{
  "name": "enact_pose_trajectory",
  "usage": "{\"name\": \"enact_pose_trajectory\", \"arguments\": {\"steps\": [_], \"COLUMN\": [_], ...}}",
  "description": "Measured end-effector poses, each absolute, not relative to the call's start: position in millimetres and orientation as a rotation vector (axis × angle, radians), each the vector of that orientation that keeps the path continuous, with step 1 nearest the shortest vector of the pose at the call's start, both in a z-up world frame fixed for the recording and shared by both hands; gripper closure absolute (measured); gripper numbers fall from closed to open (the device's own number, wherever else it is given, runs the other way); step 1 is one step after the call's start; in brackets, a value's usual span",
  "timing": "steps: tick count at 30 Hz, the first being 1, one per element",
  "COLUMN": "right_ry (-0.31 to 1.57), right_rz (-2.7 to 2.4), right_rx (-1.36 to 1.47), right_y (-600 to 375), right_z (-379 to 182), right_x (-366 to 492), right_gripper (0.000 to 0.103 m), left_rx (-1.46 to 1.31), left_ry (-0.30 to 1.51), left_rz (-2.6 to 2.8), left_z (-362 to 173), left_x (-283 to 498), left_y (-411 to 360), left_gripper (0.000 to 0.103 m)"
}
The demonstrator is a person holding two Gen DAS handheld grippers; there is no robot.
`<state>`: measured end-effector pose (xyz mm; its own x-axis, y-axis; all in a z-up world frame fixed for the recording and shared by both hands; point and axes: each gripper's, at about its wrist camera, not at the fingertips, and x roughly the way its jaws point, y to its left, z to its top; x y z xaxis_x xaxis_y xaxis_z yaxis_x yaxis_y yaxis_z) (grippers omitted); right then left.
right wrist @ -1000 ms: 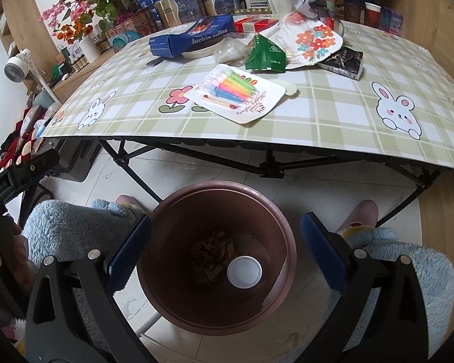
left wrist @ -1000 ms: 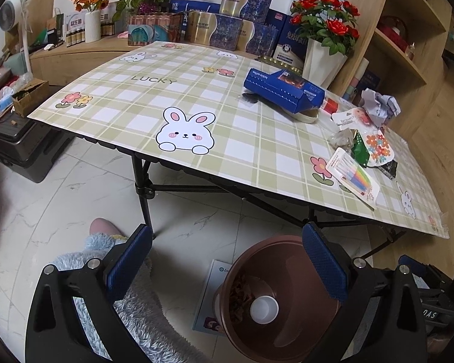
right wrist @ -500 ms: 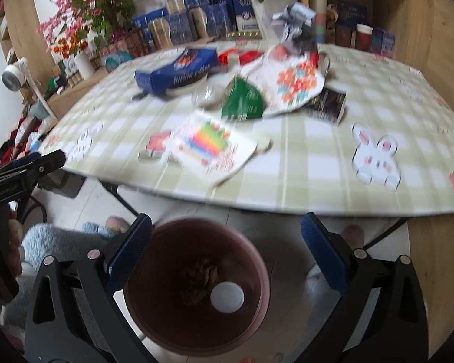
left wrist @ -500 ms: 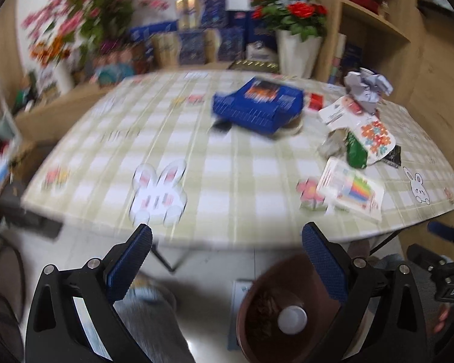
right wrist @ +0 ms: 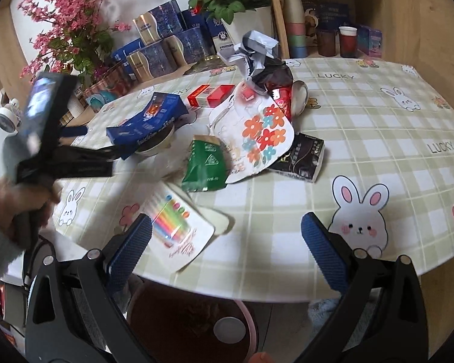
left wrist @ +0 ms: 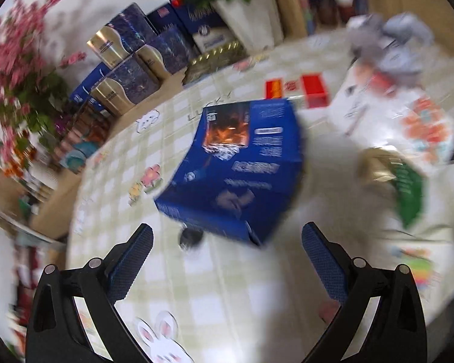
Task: Collect trash
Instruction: 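Grasp the blue Luckin coffee bag with the left gripper and lift it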
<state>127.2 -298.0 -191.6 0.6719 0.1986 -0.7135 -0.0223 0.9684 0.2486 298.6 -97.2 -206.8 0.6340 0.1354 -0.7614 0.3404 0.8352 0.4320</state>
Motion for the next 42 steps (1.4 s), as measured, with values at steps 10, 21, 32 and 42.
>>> {"name": "enact_pose_trajectory", "arguments": {"steps": [10,21,32,42], "right_ry": [0.825,0.838,0.816,0.826], "right_rz": [0.109,0.103,0.104,0.129], "right_rx": [0.282,0.311,0.298,0.258], "right_y": [-320,-329,-327,-305], "right_z": [-201,-206,-189,-180], "right_x": [142,140,137,133], "right_gripper": [0.006,0.006,0.006,0.006], "left_rx": [0.715,0.861,0.389,-0.208], "left_ry": [0.97,0.999,0.988,1.093], "left_rz": [-0.141,-0.18,-0.343,-0.318], "left_z": [-232,-249,-156,-145], "left_x": [335,346,343,304], "left_y": [-119,-139,-77,53], "left_gripper": [0.015,0.065,0.081,0.083]}}
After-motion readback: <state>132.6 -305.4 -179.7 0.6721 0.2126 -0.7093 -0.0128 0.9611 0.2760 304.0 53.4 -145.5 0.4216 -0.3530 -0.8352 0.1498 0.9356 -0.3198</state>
